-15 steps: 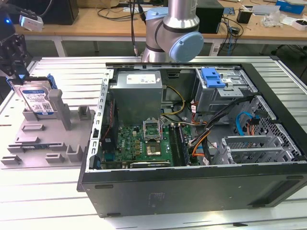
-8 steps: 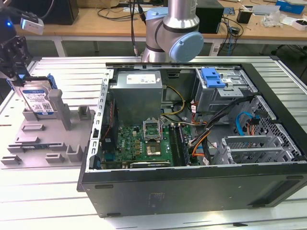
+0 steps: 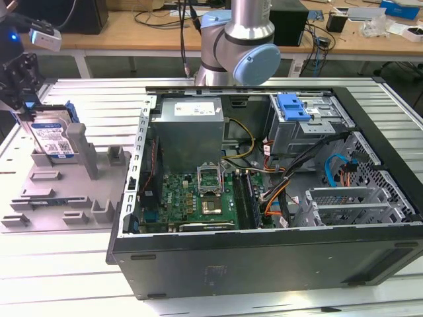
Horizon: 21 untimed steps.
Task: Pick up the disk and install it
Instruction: 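Pick up the disk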
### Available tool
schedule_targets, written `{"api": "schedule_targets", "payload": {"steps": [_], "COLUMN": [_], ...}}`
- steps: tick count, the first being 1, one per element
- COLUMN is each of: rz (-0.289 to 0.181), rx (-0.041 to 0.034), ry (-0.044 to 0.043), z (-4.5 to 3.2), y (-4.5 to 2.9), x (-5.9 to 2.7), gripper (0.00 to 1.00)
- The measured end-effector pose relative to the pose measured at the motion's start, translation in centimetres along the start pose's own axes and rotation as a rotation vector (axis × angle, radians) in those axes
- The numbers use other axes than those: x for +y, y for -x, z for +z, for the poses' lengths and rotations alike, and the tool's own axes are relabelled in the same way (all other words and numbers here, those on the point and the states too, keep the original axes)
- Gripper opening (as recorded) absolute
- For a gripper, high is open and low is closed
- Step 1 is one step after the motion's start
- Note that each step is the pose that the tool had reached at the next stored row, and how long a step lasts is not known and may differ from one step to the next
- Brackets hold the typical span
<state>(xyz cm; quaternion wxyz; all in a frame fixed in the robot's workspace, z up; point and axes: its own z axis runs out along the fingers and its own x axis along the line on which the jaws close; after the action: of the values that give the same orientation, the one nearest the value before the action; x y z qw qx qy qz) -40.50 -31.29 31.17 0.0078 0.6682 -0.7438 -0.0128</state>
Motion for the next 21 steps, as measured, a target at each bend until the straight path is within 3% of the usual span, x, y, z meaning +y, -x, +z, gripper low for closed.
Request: {"api": "schedule_targets", "payload": {"steps": [21], "rz": [-0.002], "rx": [-0.0021], "ry": [0.0002], "z": [0.29], "y": [0.01], "x": [0.08], "gripper": [0.44]}}
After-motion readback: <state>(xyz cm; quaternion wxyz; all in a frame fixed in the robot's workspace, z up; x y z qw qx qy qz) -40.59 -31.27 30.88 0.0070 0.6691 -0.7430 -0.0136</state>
